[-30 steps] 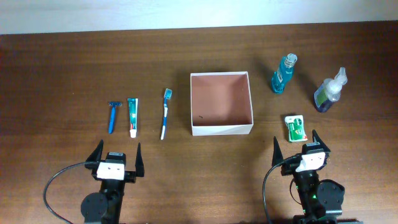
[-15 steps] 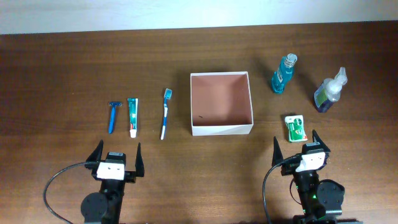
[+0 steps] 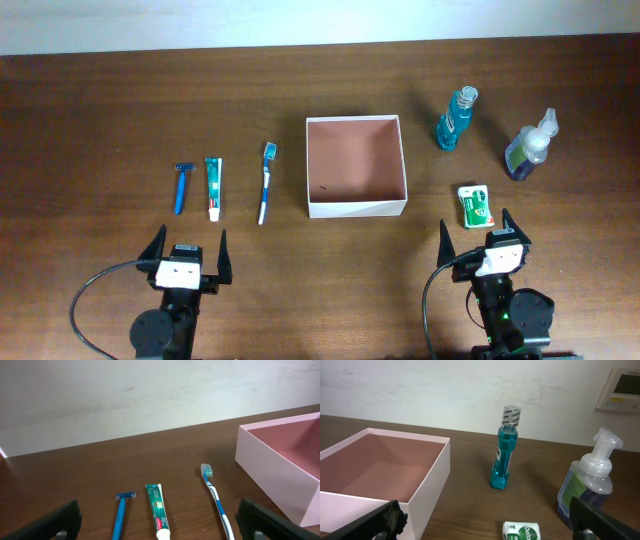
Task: Pack container
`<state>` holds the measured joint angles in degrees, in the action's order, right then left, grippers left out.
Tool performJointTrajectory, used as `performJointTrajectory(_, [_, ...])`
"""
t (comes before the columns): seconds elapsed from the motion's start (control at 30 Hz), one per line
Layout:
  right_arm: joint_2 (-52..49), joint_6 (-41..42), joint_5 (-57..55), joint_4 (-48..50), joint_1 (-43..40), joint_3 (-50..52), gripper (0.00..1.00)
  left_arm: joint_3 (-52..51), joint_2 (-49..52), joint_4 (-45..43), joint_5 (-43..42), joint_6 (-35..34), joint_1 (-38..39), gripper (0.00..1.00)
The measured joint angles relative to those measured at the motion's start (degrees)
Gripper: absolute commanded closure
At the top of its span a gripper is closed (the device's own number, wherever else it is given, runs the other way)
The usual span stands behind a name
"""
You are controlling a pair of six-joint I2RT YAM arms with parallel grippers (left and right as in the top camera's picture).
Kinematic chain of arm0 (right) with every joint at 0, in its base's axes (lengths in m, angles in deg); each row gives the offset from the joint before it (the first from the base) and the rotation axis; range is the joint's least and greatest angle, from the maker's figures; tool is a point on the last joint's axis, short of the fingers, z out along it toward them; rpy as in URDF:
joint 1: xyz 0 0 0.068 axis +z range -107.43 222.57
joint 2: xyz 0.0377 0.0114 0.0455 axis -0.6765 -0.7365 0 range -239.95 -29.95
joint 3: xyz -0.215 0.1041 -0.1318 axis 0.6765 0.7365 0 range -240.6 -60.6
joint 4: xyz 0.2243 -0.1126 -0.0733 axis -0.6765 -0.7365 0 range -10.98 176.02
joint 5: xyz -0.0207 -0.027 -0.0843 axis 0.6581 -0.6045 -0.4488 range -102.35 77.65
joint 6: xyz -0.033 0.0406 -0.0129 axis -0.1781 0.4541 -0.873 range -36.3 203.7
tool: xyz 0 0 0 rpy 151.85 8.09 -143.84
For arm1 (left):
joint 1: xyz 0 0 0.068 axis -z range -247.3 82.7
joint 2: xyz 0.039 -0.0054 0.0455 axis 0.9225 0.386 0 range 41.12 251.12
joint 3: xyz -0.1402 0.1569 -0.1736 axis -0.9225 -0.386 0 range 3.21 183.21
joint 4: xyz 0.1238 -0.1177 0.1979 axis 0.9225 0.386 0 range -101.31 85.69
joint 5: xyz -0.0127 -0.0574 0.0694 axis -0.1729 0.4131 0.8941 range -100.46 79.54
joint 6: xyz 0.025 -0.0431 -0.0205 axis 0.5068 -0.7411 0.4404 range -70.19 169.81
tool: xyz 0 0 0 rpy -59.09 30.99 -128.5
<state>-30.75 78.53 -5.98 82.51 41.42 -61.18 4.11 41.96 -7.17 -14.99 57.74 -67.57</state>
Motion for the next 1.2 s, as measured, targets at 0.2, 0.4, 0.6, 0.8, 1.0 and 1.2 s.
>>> performJointTrajectory(0.2, [0.00,-0.02,0.00,-0.02,0.00,0.00,0.02,0.00,0.00,0.00,0.00,0.02,0.00,0.01])
performJointTrajectory(0.4, [0.00,-0.02,0.00,0.00,0.00,0.00,0.02,0.00,0.00,0.00,0.00,0.00,0.00,0.01])
performJointTrajectory(0.6, [0.00,-0.02,0.00,0.00,0.00,0.00,0.02,0.00,0.00,-0.31,0.94,0.09,0.00,0.01])
performJointTrajectory(0.8, [0.00,0.00,0.00,0.00,0.00,0.00,0.02,-0.02,0.00,-1.25,1.01,0.22,0.00,0.01])
performJointTrajectory(1.0, [0.00,0.00,0.00,0.00,0.00,0.00,0.02,-0.04,-0.02,-8.87,-4.46,-5.79,0.00,0.01])
performJointTrajectory(1.2, [0.00,-0.04,-0.02,0.00,0.00,0.00,0.02,3.32,0.17,-6.23,-12.24,-11.08,0.00,0.01])
